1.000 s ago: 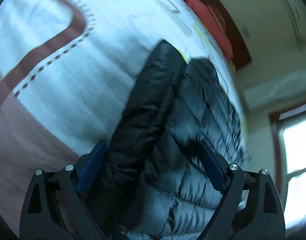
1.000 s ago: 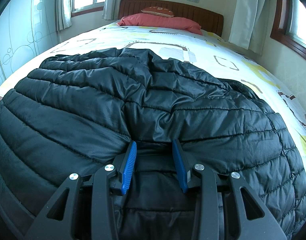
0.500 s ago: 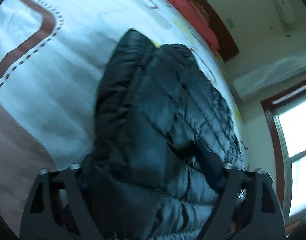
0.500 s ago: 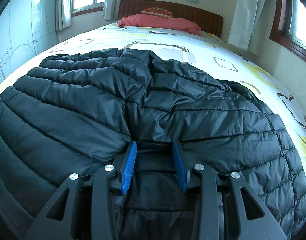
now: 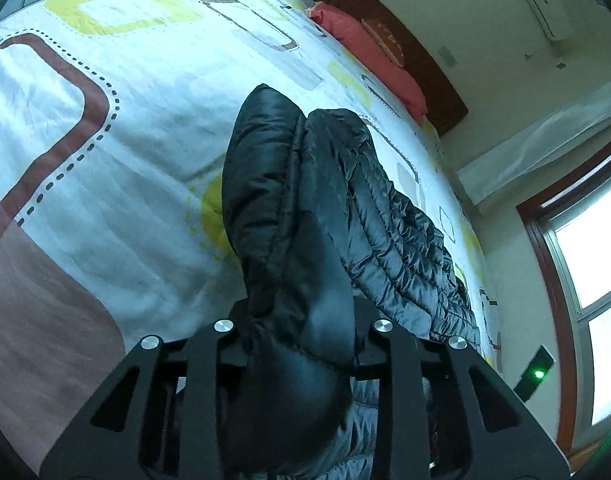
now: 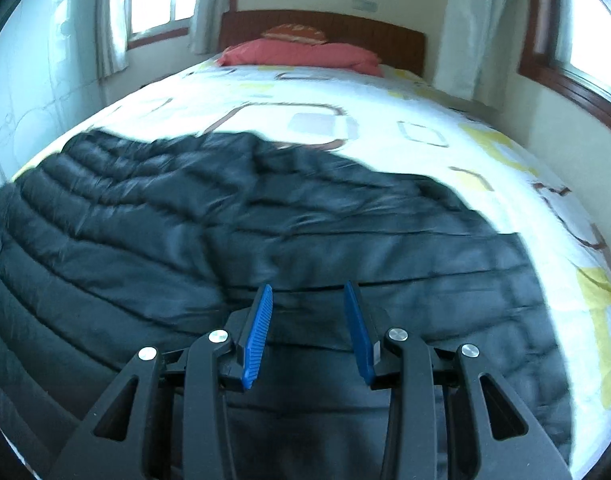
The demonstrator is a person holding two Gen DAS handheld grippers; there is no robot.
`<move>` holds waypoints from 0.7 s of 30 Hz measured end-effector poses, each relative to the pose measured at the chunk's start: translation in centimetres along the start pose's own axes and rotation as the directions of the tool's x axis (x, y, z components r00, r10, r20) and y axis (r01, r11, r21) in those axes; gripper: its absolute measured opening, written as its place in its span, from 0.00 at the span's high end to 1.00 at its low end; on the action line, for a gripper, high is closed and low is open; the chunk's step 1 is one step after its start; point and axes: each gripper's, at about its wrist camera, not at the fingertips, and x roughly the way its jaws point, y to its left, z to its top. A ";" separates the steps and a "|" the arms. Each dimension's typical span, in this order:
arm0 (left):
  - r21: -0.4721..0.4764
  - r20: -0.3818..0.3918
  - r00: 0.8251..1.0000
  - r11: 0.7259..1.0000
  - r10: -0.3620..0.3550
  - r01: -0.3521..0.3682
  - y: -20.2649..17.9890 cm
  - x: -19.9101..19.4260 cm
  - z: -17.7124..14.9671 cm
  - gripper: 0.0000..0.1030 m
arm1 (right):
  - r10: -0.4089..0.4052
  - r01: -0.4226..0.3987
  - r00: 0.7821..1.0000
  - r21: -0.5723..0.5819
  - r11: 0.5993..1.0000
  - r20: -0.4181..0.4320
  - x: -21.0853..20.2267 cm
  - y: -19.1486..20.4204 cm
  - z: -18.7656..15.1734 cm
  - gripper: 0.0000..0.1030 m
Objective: Fold large clothes
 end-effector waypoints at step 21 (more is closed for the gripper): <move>-0.066 0.023 0.999 0.997 0.033 -0.031 -0.2 -0.6 -0.2 0.72 | -0.238 0.240 0.969 0.031 0.970 -0.062 0.9 -8.9 -4.7 0.63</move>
